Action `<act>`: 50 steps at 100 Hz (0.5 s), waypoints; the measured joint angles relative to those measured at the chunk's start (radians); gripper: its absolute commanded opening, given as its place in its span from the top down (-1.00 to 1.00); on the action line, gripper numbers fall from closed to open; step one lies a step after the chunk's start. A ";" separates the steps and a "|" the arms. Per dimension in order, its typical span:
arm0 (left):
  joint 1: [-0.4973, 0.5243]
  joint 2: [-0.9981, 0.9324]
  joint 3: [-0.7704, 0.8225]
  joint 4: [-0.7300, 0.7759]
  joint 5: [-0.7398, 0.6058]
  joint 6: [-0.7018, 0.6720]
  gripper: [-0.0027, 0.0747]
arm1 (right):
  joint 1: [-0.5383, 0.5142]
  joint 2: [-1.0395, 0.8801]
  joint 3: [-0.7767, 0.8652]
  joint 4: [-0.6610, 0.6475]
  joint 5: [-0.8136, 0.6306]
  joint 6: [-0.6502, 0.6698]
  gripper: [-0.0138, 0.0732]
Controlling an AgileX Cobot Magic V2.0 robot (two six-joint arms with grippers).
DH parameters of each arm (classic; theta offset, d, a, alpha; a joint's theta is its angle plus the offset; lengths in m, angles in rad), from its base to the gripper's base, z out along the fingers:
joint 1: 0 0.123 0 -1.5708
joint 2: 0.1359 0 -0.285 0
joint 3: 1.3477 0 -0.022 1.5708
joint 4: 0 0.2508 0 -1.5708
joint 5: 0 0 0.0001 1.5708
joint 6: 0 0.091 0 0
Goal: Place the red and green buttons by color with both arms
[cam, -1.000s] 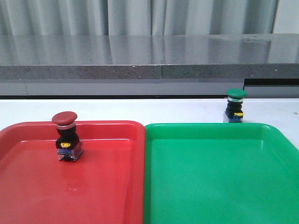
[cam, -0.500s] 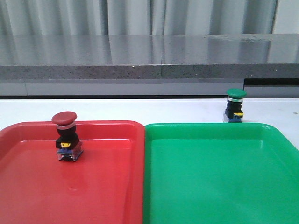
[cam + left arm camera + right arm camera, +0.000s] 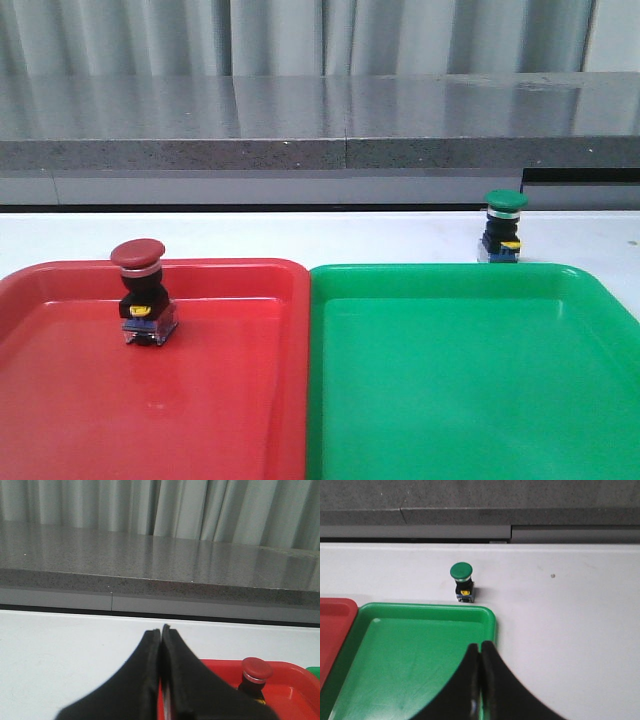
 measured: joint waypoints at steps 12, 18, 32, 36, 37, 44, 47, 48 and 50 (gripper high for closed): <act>0.000 0.000 0.000 0.000 0.000 0.000 0.98 | 0.000 0.023 0.000 0.000 0.020 0.000 0.36; 0.000 0.000 0.000 0.000 0.000 0.000 0.98 | 0.000 0.025 0.000 0.000 0.026 0.000 0.02; 0.000 0.000 0.000 0.000 0.000 0.000 0.98 | 0.000 0.026 0.000 -0.001 0.040 0.000 -0.58; 0.000 0.000 0.000 0.000 0.000 0.000 0.98 | 0.000 0.026 0.000 -0.001 0.040 0.000 -0.65; 0.000 0.000 0.000 0.000 0.000 0.000 0.98 | 0.000 0.026 0.000 -0.001 0.040 0.000 -0.66; 0.000 0.000 0.000 0.000 0.000 0.000 0.98 | 0.000 0.026 0.000 -0.001 0.042 0.000 -0.67; 0.000 0.000 0.000 0.000 0.000 0.000 0.98 | 0.000 0.026 0.000 -0.001 0.042 0.000 -0.67; 0.000 0.000 0.000 0.000 0.000 0.000 0.98 | 0.000 0.027 0.000 -0.001 0.042 0.000 -0.67; 0.000 0.000 0.000 0.000 0.000 0.000 0.98 | 0.000 0.029 0.000 -0.001 0.042 0.000 -0.67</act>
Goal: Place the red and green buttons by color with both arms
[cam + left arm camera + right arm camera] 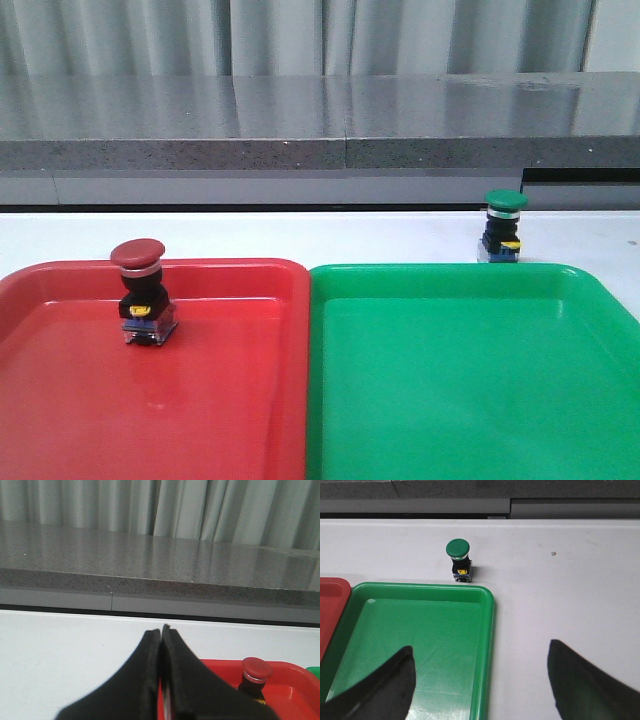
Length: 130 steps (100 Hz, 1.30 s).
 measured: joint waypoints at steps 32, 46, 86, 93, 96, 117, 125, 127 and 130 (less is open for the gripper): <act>0.000 0.000 0.000 0.000 0.000 0.000 0.98 | 0.012 0.179 -0.088 0.000 0.010 -0.015 -0.67; 0.000 0.000 0.000 0.000 0.000 0.000 0.98 | 0.034 0.349 -0.191 0.006 0.010 -0.023 -0.67; 0.000 0.000 0.000 0.000 0.000 0.000 0.98 | 0.076 0.841 -0.499 0.010 0.006 -0.024 -0.67; 0.000 0.000 0.000 0.000 0.000 0.000 0.98 | 0.076 0.909 -0.543 0.010 0.002 -0.024 -0.67; 0.000 0.000 0.000 0.000 0.000 0.000 0.98 | 0.076 0.935 -0.565 0.010 0.002 -0.024 -0.67; 0.000 0.000 0.000 0.000 0.000 0.000 0.98 | 0.076 1.106 -0.685 0.002 -0.004 -0.024 -0.67; 0.000 0.000 0.000 0.000 0.000 0.000 0.98 | 0.076 1.158 -0.718 0.002 -0.004 -0.024 -0.67; 0.000 0.000 0.000 0.000 0.000 0.000 0.98 | 0.076 1.171 -0.726 0.002 -0.006 -0.024 -0.67; 0.000 0.000 0.000 0.000 0.000 0.000 0.98 | 0.076 1.188 -0.736 0.002 -0.007 -0.024 -0.67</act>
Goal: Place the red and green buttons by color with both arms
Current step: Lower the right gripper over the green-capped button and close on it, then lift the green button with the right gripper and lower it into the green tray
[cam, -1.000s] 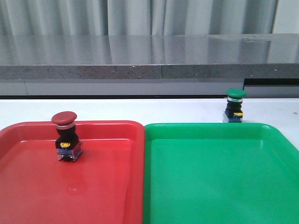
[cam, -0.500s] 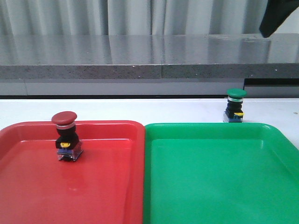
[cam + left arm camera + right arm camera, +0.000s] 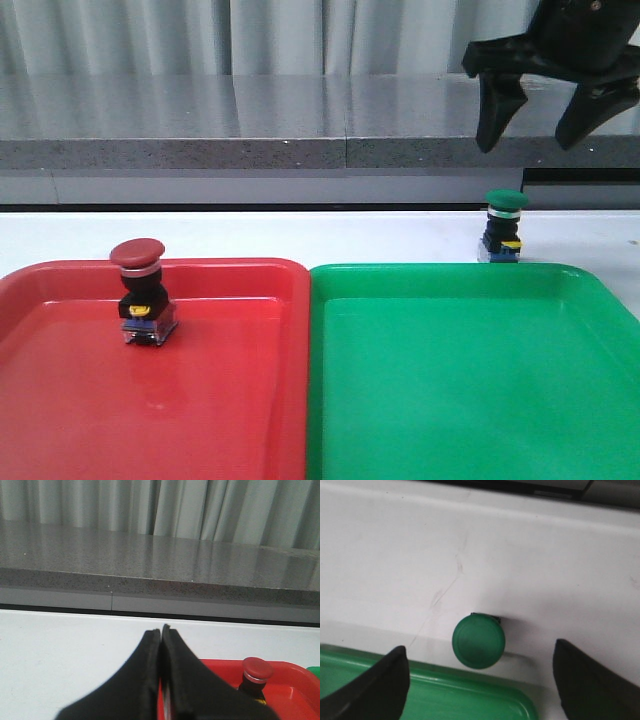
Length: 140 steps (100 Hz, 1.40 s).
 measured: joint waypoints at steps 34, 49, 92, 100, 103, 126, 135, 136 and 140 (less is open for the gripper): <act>0.000 0.000 0.000 0.000 0.000 0.000 0.98 | 0.000 0.148 -0.063 -0.007 -0.014 0.000 -0.67; 0.000 0.000 0.000 0.000 0.000 0.000 0.98 | 0.000 0.182 -0.063 -0.007 -0.012 -0.002 -0.51; 0.000 0.000 0.000 0.000 0.000 0.000 0.98 | 0.000 0.185 -0.071 -0.008 0.003 -0.002 0.26; 0.000 0.000 0.000 0.000 0.000 0.000 0.98 | 0.000 0.180 -0.081 -0.008 0.023 -0.002 0.26; 0.000 0.000 0.000 0.000 0.000 0.000 0.98 | 0.000 0.176 -0.088 -0.008 0.036 -0.002 0.26; 0.001 0.000 0.000 0.000 0.000 0.000 0.98 | 0.007 0.066 -0.115 -0.008 0.130 -0.002 0.27; 0.001 0.000 0.000 0.000 0.000 0.000 0.98 | 0.024 0.013 -0.110 -0.006 0.150 -0.002 0.27; 0.001 0.000 0.000 0.000 0.000 0.000 0.98 | 0.024 0.004 -0.107 -0.006 0.153 0.000 0.27; 0.001 0.000 0.000 0.000 0.000 0.000 0.98 | 0.035 -0.025 -0.092 -0.004 0.155 0.005 0.27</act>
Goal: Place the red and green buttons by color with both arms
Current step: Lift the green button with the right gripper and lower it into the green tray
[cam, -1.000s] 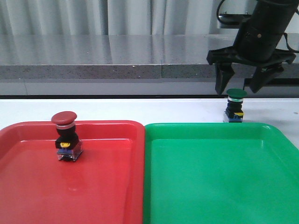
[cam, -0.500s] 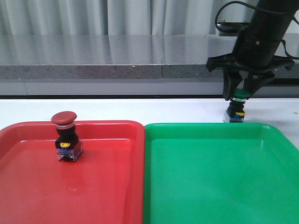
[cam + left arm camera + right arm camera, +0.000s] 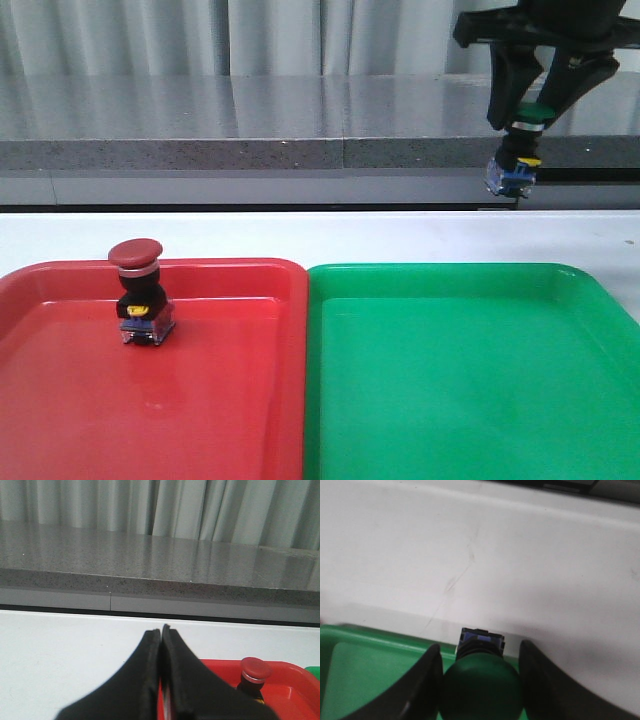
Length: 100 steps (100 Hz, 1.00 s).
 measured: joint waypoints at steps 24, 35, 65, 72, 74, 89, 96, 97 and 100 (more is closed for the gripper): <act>0.000 0.000 0.000 0.000 0.000 0.000 0.98 | 0.089 -0.139 0.182 0.001 -0.050 0.075 0.27; 0.000 0.000 0.000 0.000 0.000 0.000 0.98 | 0.135 -0.157 0.256 0.004 -0.086 0.108 0.27; 0.000 0.000 0.000 0.000 0.000 0.000 0.98 | 0.166 -0.154 0.369 0.006 -0.200 0.160 0.27; 0.000 0.000 0.000 0.000 0.000 0.000 0.98 | 0.166 -0.138 0.371 0.006 -0.210 0.162 0.27; 0.000 0.000 0.000 0.000 0.000 0.000 0.98 | 0.166 -0.132 0.371 0.006 -0.212 0.162 0.27; 0.000 0.000 0.000 0.000 0.000 0.000 0.98 | 0.166 -0.072 0.371 0.006 -0.216 0.162 0.27; 0.000 0.000 0.000 0.000 0.000 0.000 0.98 | 0.166 -0.051 0.371 0.006 -0.216 0.163 0.27; 0.000 0.000 0.000 0.000 0.000 0.000 0.98 | 0.166 -0.049 0.371 0.006 -0.216 0.163 0.27; 0.000 0.000 0.000 0.000 0.000 0.000 0.98 | 0.166 -0.042 0.371 0.006 -0.216 0.163 0.27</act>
